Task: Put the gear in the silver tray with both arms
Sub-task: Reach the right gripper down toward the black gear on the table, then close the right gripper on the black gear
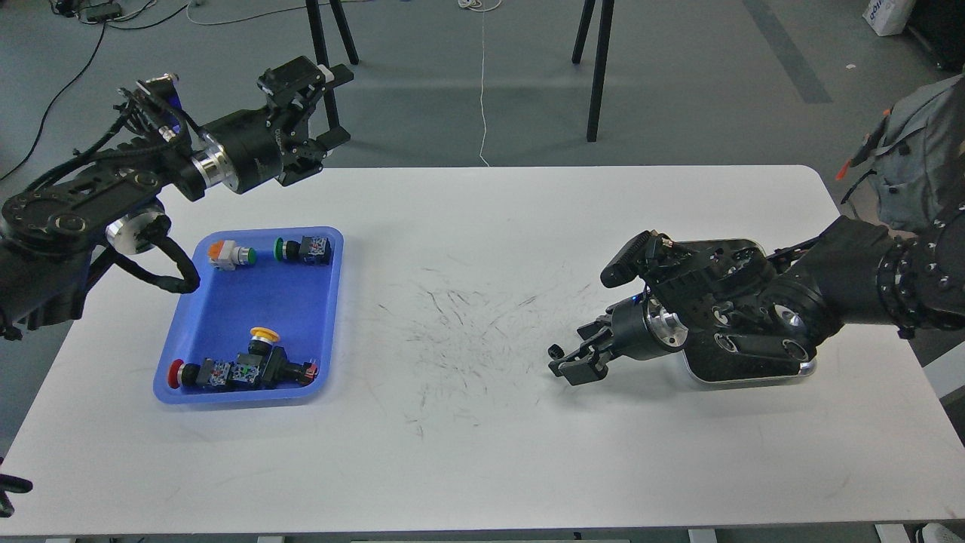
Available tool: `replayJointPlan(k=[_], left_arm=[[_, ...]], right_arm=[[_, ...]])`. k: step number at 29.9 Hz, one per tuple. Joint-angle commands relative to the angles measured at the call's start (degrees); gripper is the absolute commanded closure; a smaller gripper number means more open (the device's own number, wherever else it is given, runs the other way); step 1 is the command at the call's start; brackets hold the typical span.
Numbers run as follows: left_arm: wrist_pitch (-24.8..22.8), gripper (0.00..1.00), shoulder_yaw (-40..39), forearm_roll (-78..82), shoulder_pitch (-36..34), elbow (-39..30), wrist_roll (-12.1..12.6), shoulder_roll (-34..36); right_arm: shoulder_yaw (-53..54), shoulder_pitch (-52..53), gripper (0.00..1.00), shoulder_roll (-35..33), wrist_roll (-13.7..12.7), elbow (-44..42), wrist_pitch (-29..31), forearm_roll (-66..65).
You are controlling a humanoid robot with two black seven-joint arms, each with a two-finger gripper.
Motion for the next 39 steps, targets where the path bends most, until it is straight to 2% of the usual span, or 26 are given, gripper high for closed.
replayJointPlan(k=[1, 5, 11, 29, 39], left_arm=[[0.0, 0.0, 0.0, 0.0, 0.7, -0.3, 0.0, 0.2], [0.0, 0.0, 0.0, 0.0, 0.9, -0.3, 0.0, 0.4], [0.0, 0.0, 0.0, 0.0, 1.1, -1.0, 0.0, 0.7], [0.0, 0.0, 0.0, 0.0, 1.6, -1.3, 0.0, 1.7], [0.0, 0.0, 0.0, 0.0, 1.6, -1.3, 0.0, 1.9]], right_arm=[[0.3, -0.8, 0.28, 1.0, 0.0, -1.3, 0.0, 0.0], [0.4, -1.1, 0.3, 1.2, 0.0, -1.9, 0.0, 0.1], [0.5, -1.0, 0.41, 1.2, 0.0, -2.2, 0.0, 0.1], [0.8, -0.6, 0.53, 1.3, 0.0, -1.9, 0.0, 0.2], [0.4, -0.4, 0.66, 1.6, 0.0, -1.9, 0.0, -0.1]])
